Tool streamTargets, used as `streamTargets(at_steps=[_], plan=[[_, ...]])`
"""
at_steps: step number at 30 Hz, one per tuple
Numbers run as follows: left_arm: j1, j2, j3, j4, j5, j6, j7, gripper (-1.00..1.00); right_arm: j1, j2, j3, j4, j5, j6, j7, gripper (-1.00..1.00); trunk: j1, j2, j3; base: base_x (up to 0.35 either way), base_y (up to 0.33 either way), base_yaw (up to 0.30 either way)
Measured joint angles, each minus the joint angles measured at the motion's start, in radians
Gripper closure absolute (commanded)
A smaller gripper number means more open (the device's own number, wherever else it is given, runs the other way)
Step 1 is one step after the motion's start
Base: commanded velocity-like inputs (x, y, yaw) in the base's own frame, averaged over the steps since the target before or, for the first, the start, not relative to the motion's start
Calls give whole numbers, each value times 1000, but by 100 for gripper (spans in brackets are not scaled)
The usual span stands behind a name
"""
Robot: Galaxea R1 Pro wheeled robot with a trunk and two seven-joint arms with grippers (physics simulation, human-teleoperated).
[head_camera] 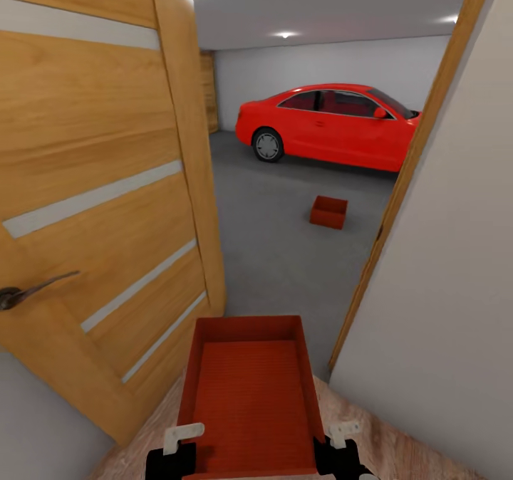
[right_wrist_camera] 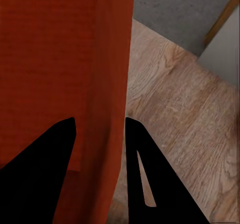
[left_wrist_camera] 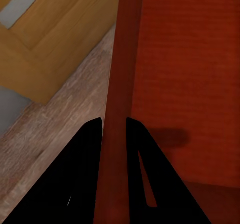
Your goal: Move the two storage containers from the living room to the garage. In the garage, place one container on the floor and stack the other container on top of it (either order is fine).
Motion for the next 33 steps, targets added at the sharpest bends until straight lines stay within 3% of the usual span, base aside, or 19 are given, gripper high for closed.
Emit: streamTargets(at_steps=[20,33], plan=[[0,0,0,0,0,0,0,100,0,0,0,0,0,0,0,100,0,0,0,0,0,-297],[0,0,0,-2,0,2,1,100,-1,0,-1,1,0,0,1,100,0,0,0,162,158,-32]])
